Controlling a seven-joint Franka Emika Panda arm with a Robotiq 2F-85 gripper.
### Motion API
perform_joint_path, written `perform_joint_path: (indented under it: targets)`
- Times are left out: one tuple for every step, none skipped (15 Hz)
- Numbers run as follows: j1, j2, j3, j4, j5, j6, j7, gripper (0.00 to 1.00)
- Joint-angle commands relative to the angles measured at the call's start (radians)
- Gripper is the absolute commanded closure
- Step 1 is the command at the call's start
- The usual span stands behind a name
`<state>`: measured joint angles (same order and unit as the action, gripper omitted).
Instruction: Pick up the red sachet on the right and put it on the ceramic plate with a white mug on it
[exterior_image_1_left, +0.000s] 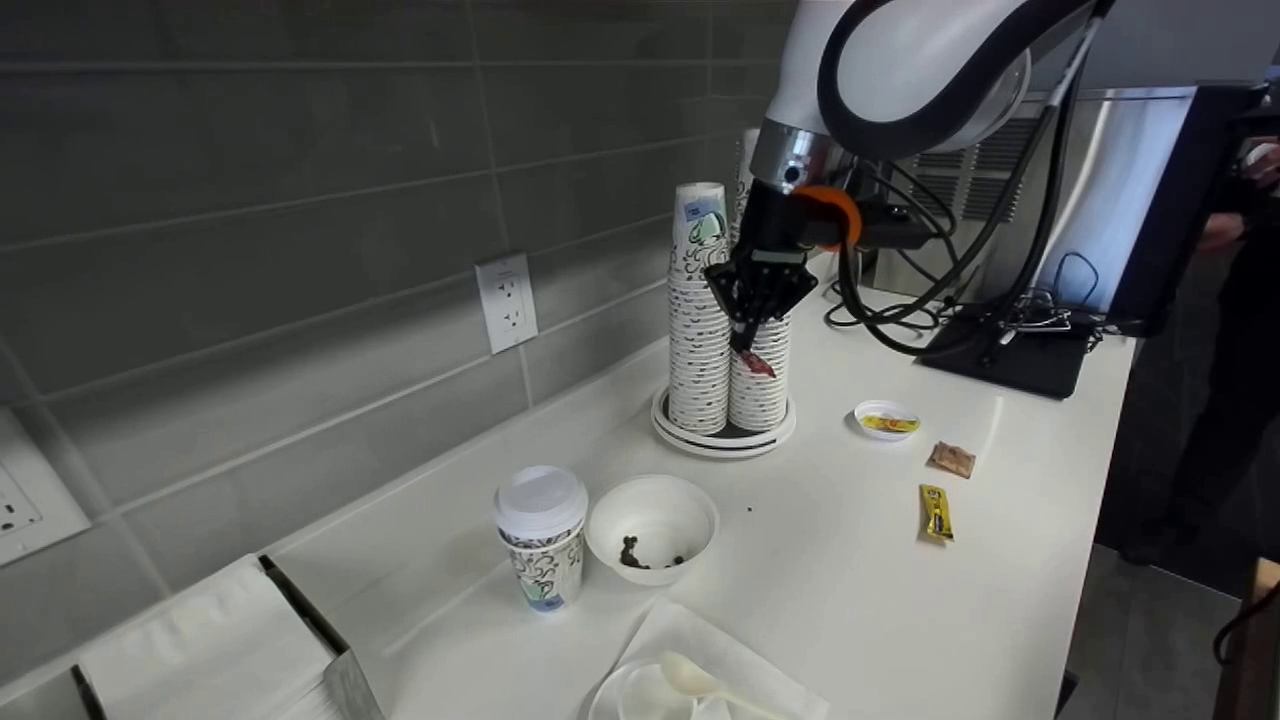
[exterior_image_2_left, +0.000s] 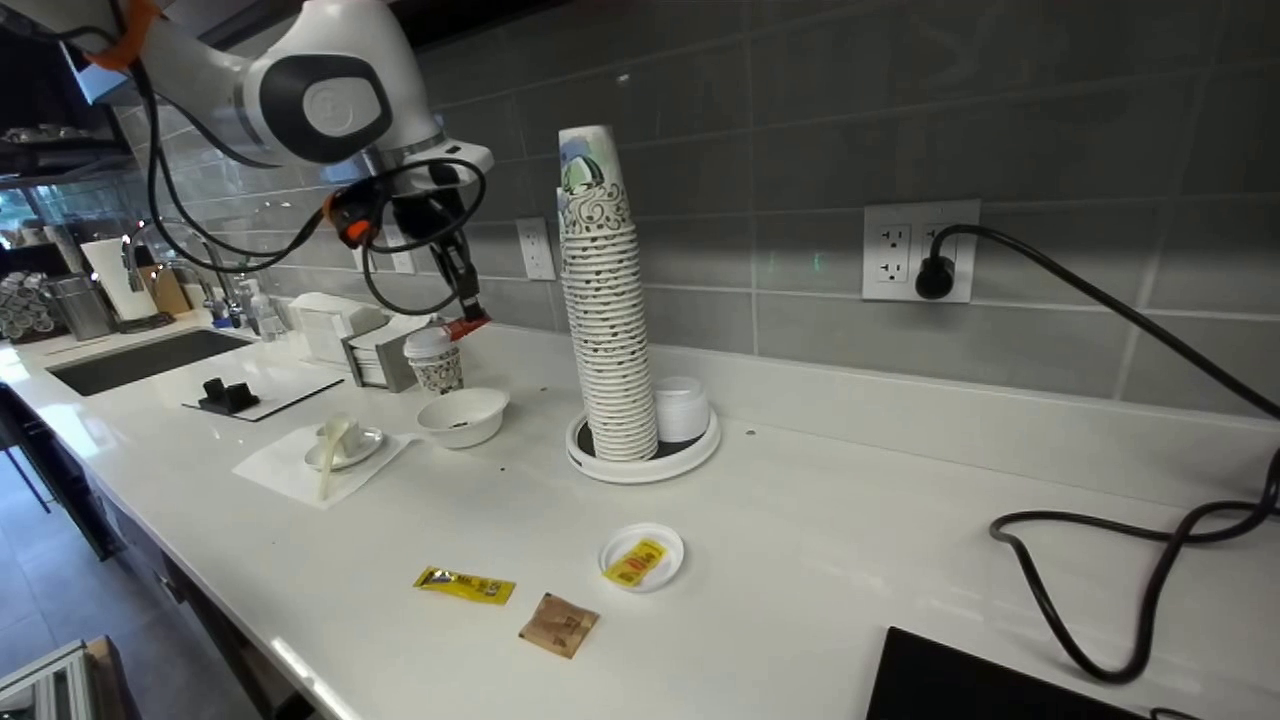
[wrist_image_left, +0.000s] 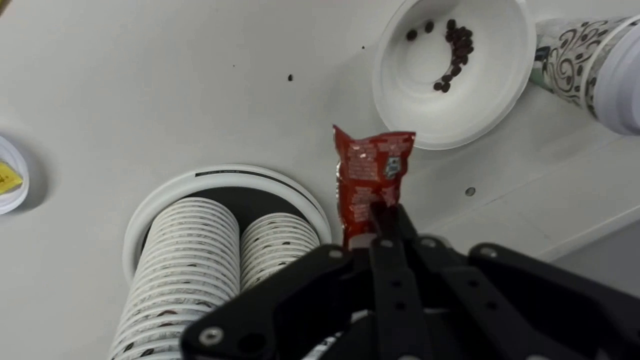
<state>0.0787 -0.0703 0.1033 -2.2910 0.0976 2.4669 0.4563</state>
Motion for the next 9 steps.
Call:
perform_joint_path:
  targets:
    - [-0.003, 0.000, -0.001, 0.001, 0.001, -0.003, -0.002, 0.99]
    - [-0.003, 0.000, -0.002, 0.000, 0.001, -0.003, -0.002, 0.99]
    - [-0.003, 0.000, -0.002, 0.000, 0.001, -0.003, -0.002, 1.00]
    - [0.005, 0.012, 0.006, 0.007, 0.005, -0.005, 0.002, 1.00]
    - [0.014, 0.018, 0.013, 0.010, 0.022, -0.001, -0.006, 1.00]
    - [0.027, 0.026, 0.023, 0.013, 0.044, -0.011, -0.012, 1.00]
    - [0.041, 0.031, 0.034, 0.013, 0.072, -0.022, -0.022, 1.00]
    - [0.053, 0.037, 0.044, 0.013, 0.094, -0.031, -0.025, 1.00]
    - [0.068, 0.045, 0.057, 0.013, 0.129, -0.029, -0.040, 1.00]
